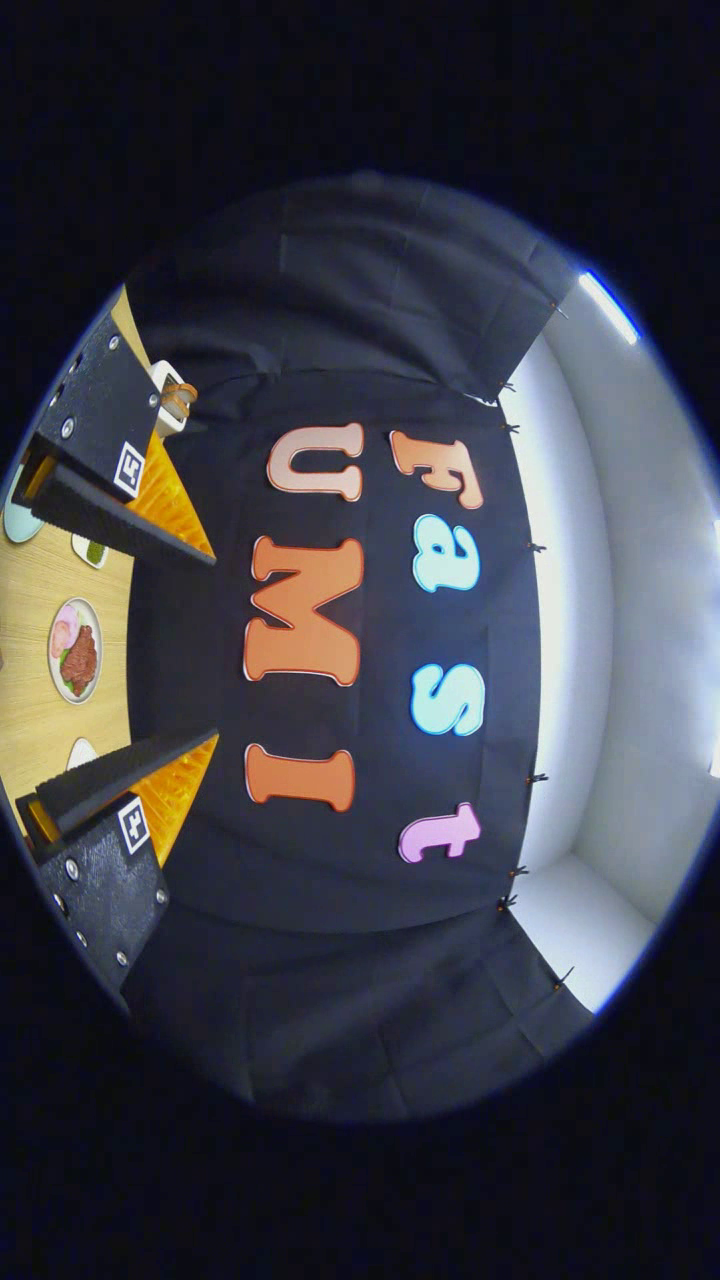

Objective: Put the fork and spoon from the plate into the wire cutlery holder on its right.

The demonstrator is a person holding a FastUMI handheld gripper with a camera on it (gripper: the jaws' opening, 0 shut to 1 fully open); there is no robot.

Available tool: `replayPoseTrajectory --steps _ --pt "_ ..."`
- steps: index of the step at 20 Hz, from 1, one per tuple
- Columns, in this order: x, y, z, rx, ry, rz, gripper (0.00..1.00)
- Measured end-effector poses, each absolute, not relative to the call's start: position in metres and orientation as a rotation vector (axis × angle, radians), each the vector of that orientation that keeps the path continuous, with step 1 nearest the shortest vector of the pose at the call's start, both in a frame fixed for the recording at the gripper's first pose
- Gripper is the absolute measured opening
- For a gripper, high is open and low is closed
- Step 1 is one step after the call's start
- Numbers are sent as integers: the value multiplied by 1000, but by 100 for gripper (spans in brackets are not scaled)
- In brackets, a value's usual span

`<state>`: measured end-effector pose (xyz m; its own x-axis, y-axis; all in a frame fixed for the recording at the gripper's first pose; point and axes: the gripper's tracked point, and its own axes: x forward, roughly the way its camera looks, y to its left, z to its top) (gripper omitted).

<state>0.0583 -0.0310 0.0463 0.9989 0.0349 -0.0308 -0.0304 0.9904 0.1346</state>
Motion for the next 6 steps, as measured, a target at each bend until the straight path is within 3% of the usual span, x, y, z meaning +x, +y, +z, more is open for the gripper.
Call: replayPoseTrajectory --steps 6 --pt "54 -52 53 140 -20 -10 93"
